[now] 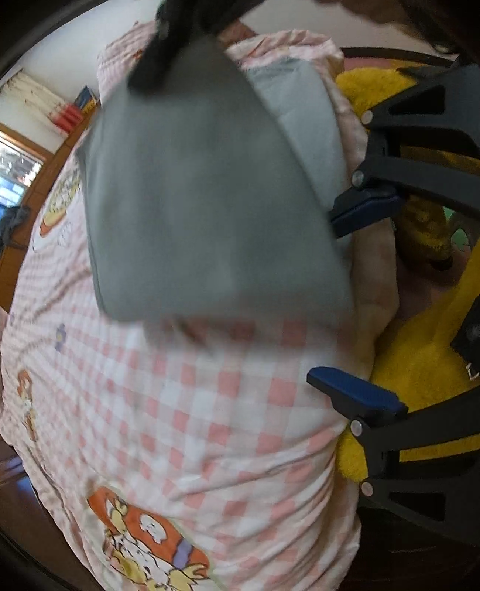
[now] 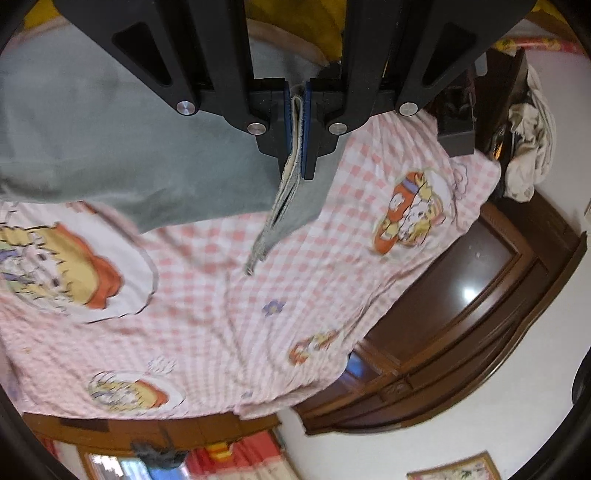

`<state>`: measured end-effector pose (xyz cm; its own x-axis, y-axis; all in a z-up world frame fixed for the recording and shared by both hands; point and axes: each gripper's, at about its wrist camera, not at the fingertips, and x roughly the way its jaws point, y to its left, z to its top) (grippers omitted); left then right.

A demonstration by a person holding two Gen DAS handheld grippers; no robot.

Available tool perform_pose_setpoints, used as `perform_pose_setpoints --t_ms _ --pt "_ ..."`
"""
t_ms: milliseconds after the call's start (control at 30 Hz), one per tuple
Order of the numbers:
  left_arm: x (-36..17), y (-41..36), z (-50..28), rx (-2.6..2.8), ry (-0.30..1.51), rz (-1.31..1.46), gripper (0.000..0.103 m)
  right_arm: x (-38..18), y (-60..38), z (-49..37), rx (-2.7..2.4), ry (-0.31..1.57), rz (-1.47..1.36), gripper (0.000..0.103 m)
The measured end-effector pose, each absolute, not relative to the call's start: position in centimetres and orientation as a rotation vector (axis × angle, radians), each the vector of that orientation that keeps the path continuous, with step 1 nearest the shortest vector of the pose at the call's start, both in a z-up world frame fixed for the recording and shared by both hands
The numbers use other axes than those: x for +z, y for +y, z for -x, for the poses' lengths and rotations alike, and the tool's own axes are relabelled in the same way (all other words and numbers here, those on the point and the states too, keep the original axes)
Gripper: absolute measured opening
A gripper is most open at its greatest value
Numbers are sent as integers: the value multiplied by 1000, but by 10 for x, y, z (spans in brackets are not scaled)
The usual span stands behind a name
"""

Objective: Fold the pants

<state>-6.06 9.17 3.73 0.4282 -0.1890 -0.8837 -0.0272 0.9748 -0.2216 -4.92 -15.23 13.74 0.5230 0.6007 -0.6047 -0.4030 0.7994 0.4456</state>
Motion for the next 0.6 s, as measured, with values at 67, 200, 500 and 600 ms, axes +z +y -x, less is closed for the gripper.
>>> perform_pose_setpoints --t_ms 67,200,500,600 --pt "33 97 60 -67 1141 217 75 138 -167 53 566 808 -250 5" --pt "30 104 61 -73 1145 264 76 112 -189 50 507 869 -250 5" --pt "31 96 63 -83 1162 209 76 32 -215 32 423 1053 -343 5" --pt "31 96 63 -83 1162 206 76 47 -215 37 424 991 -318 5"
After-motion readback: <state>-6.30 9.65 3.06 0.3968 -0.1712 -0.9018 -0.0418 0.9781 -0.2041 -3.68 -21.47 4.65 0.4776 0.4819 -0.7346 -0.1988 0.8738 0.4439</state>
